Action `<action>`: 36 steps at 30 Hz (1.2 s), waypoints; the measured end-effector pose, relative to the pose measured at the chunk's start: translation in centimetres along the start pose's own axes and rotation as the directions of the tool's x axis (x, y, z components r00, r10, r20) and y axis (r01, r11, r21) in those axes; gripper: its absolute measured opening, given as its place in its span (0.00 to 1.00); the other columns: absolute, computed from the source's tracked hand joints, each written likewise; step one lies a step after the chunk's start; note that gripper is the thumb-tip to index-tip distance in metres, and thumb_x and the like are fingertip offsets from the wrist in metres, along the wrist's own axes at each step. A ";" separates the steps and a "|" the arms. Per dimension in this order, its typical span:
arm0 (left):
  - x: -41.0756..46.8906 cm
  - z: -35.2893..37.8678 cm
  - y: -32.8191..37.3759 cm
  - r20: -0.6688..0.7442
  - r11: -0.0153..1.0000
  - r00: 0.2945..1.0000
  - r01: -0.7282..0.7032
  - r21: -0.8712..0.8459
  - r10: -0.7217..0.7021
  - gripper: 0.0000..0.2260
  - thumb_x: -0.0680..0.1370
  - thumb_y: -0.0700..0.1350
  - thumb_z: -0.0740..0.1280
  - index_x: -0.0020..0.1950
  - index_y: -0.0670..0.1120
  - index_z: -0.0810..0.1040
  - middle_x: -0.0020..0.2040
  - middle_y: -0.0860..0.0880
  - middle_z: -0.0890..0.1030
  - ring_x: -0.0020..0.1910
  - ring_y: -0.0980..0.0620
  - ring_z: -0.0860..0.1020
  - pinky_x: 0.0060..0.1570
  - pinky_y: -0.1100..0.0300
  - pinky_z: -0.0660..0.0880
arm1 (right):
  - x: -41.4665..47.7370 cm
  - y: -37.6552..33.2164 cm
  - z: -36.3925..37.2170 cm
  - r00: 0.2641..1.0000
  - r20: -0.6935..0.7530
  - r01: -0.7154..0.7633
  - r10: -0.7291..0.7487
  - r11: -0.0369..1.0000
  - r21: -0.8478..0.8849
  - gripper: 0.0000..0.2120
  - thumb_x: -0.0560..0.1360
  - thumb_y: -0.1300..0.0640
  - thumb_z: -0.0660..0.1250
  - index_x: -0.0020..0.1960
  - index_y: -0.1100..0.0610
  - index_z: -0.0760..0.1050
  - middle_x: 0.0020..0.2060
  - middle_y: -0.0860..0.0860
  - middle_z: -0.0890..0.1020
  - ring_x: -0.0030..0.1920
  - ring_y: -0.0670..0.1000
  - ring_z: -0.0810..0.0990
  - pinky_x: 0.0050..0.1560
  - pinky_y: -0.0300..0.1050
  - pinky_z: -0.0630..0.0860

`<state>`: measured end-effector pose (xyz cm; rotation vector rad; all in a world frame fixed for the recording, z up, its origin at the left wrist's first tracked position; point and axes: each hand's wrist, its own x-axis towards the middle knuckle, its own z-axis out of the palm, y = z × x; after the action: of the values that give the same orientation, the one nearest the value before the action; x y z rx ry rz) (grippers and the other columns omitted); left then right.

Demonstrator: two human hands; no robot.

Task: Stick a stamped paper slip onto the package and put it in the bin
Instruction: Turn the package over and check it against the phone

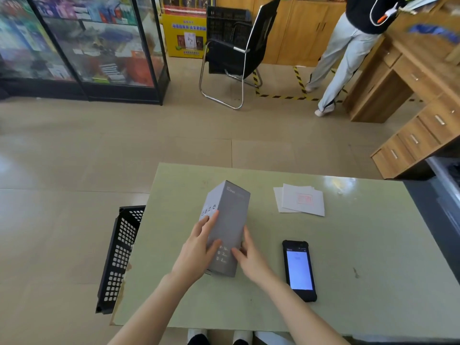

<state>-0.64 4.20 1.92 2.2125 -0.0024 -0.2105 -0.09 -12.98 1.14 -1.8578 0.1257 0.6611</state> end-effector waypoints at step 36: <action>-0.1 3.1 -0.1 0.057 0.933 0.935 0.344 0.102 -0.351 0.40 0.74 0.60 0.65 0.78 0.56 0.43 0.75 0.42 0.59 0.71 0.43 0.64 0.65 0.47 0.68 | -2.6 3.5 -1.4 0.999 -0.002 -0.041 0.042 0.969 -0.243 0.28 0.77 0.55 0.61 0.72 0.37 0.57 0.70 0.41 0.69 0.64 0.46 0.74 0.62 0.45 0.74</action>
<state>-1.19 1.82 -0.03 2.2813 0.3488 -0.4981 -3.12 -16.17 -0.12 -2.0942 0.0840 0.7347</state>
